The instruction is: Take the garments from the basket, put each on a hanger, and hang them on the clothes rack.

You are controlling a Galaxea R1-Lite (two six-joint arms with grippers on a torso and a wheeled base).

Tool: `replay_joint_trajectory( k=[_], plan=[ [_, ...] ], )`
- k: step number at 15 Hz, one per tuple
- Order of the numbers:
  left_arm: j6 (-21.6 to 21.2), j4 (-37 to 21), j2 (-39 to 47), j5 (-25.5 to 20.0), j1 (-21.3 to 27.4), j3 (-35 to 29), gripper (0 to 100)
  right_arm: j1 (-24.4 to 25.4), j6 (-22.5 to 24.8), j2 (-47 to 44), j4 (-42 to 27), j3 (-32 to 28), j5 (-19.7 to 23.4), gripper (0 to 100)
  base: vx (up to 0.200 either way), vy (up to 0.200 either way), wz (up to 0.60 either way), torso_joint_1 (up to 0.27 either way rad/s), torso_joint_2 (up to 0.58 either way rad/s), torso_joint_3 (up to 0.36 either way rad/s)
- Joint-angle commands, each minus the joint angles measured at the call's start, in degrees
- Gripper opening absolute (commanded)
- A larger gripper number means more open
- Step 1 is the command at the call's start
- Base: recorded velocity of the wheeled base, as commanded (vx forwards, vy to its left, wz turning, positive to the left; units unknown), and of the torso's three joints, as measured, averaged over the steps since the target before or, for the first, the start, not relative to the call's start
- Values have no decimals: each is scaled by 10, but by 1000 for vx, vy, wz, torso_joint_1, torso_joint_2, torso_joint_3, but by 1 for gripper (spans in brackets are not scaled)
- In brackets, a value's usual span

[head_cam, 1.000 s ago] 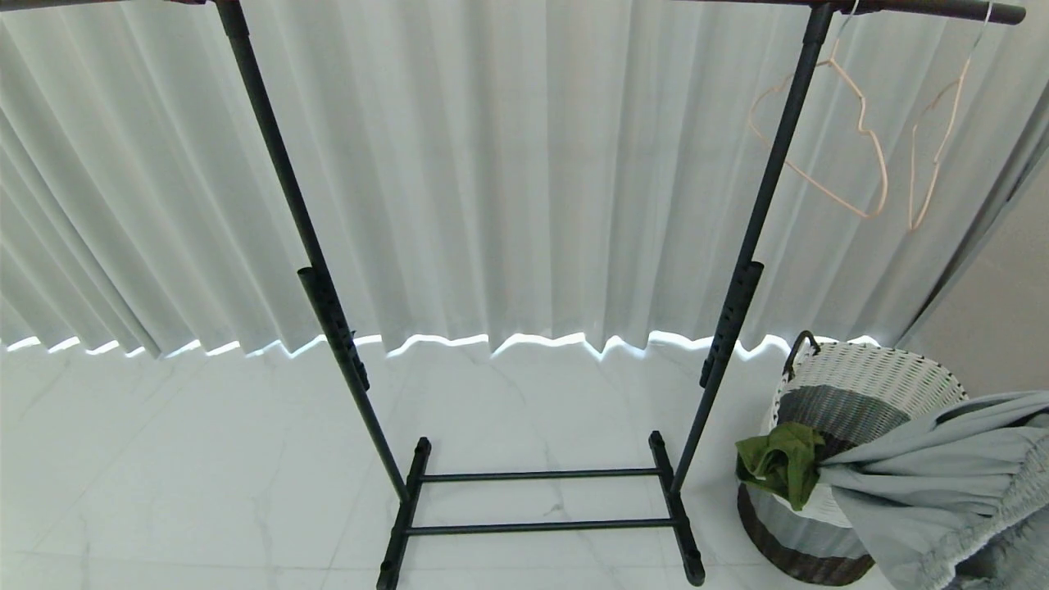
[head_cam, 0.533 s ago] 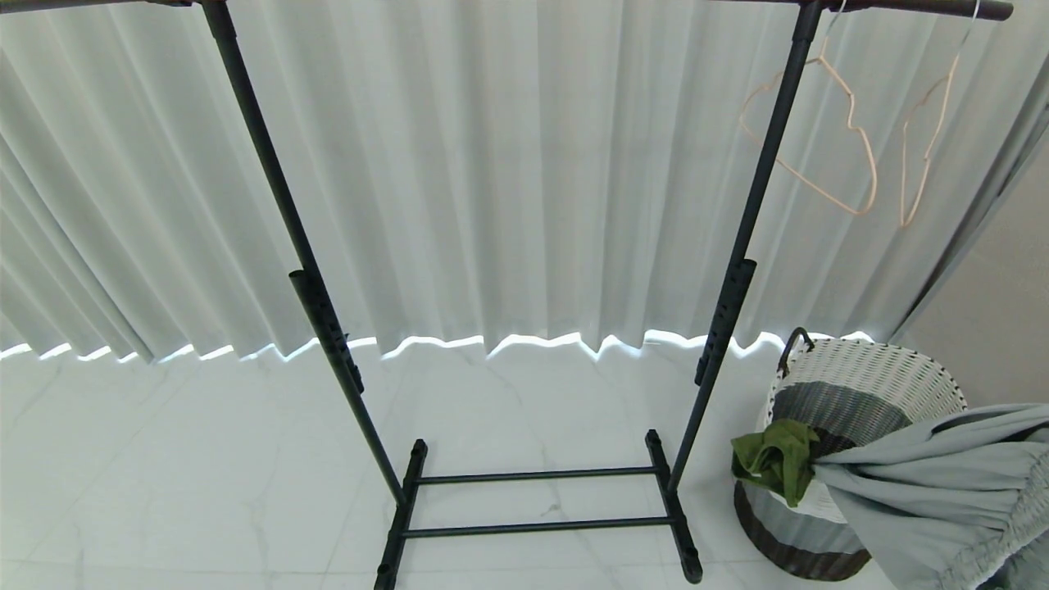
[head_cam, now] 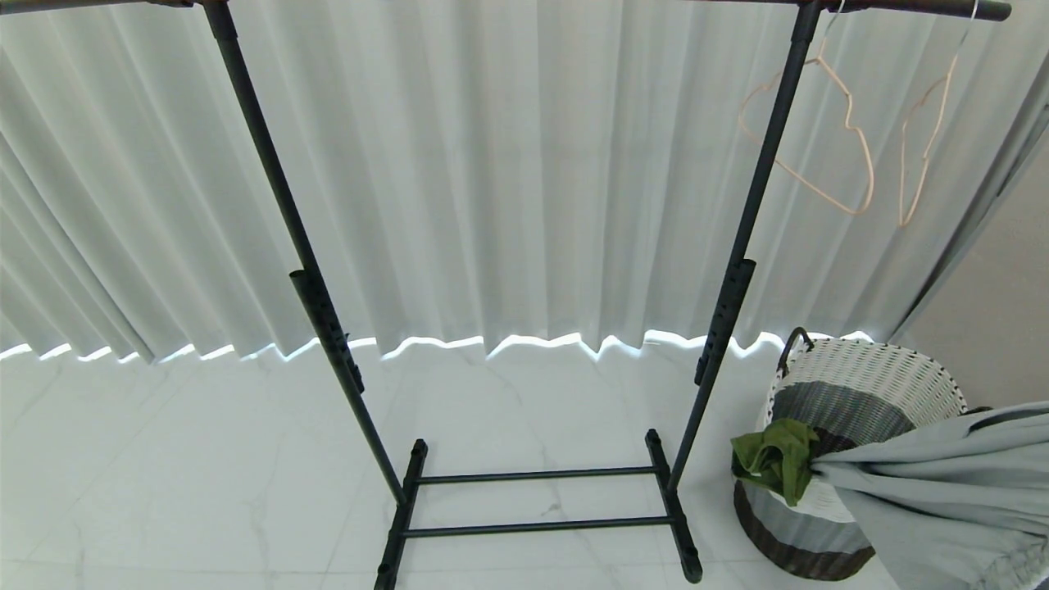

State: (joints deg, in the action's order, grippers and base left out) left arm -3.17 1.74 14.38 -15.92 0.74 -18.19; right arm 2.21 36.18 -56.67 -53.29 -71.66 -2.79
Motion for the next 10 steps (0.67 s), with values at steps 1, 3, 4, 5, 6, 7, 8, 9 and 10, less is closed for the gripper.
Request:
replay_joint_trajectory(
  k=[1, 3, 4, 5, 6, 7, 8, 9, 10],
  plan=[
    [4, 1, 193, -48, 15, -118, 100, 1, -4, -7, -97, -118, 14, 0, 0, 0, 0, 0, 0, 0],
    [4, 1, 256, -58, 56, -150, 100, 1, -9, -20, -159, -199, 31, 0, 0, 0, 0, 0, 0, 0],
    [4, 1, 283, -58, 89, -156, 100, 1, -11, -30, -178, -234, 37, 0, 0, 0, 0, 0, 0, 0],
    [5, 1, 310, -58, 122, -156, 100, 2, -11, -41, -190, -266, 44, 0, 0, 0, 0, 0, 0, 0],
    [4, 1, 333, -58, 138, -155, 100, 3, -15, -54, -194, -288, 58, 0, 0, 0, 0, 0, 0, 0],
    [4, 1, 362, -58, 160, -154, 100, 10, -23, -64, -195, -305, 71, 0, 0, 0, 0, 0, 0, 0],
    [5, 1, 378, -57, 176, -155, 100, 20, -31, -74, -196, -316, 78, 0, 0, 0, 0, 0, 0, 0],
    [6, 4, 414, -56, 209, -159, 100, 59, -60, -90, -198, -331, 81, 0, 0, 0, 0, 0, 0, 0],
    [6, 5, 438, -56, 234, -164, 100, 101, -97, -98, -199, -329, 85, 0, 0, 0, 0, 0, 0, 0]
  ],
)
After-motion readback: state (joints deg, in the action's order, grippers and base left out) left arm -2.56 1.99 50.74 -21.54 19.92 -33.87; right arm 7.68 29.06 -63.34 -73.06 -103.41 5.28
